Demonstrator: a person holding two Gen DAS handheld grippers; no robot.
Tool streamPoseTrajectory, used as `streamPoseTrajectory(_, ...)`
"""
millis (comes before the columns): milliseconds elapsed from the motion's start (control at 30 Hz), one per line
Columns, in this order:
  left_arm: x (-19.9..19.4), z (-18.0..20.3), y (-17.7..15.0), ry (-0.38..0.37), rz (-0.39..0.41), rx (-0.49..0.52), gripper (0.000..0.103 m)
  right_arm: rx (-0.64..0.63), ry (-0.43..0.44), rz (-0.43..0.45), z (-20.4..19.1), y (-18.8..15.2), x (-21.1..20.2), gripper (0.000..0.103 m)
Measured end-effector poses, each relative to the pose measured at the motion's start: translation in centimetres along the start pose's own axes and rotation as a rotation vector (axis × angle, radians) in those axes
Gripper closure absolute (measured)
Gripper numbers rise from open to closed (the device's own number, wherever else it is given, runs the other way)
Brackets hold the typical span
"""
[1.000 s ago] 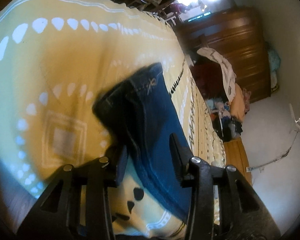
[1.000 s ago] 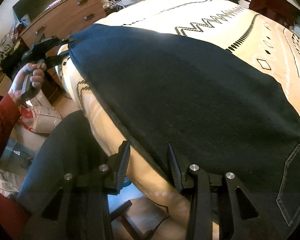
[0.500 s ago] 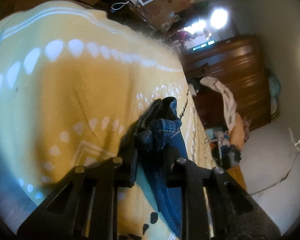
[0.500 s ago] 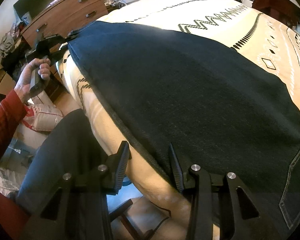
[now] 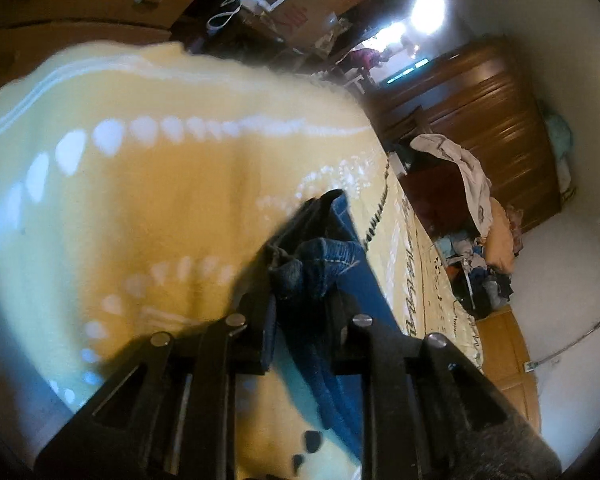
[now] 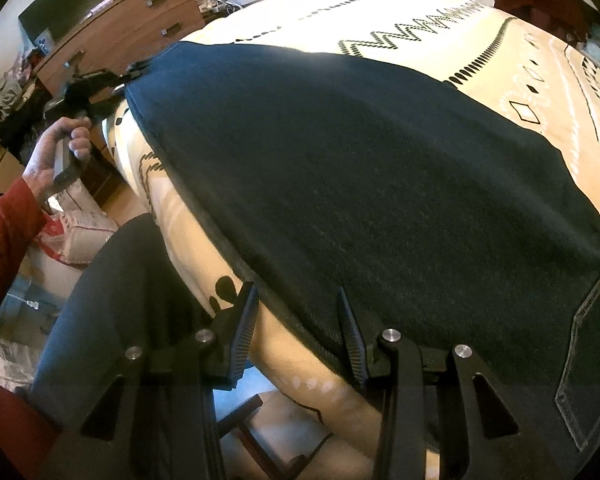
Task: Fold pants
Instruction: 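Lower the jeans onto the bed with both grippers, bringing the hem toward the waistband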
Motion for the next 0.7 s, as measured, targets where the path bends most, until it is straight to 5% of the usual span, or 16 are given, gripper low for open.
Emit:
streamPoseTrajectory(167,-0.2,8.7,0.1,-0.019,0.007,0.235,0.084,0.053,-0.001,0.059,1.6,0.2,-2.3,0.059)
streamPoseTrajectory(400,3.3,25.4,-5.4,-0.260,-0.114,0.541,0.084,0.330,0.002,0.191,8.3,-1.2,-6.7,0.058)
streamPoseTrajectory(600,6.5,35.6,-16.8,-0.449,-0.299,0.750,0.084,0.491,-0.039,0.246,13.5,-5.2,-9.4,0.058)
streamPoseTrajectory(700,8.9,36.2,-24.9,-0.469,-0.436,0.869,0.084,0.548,-0.058,0.254,15.9,-7.4,-10.2,0.058)
Point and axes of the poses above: each gripper's, at about its wrist camera, not at the fingertips, and x roughly the way its jaws point, z to its right, y to its top, the point moved 4 cm from there along x, roughly the way its jaws point
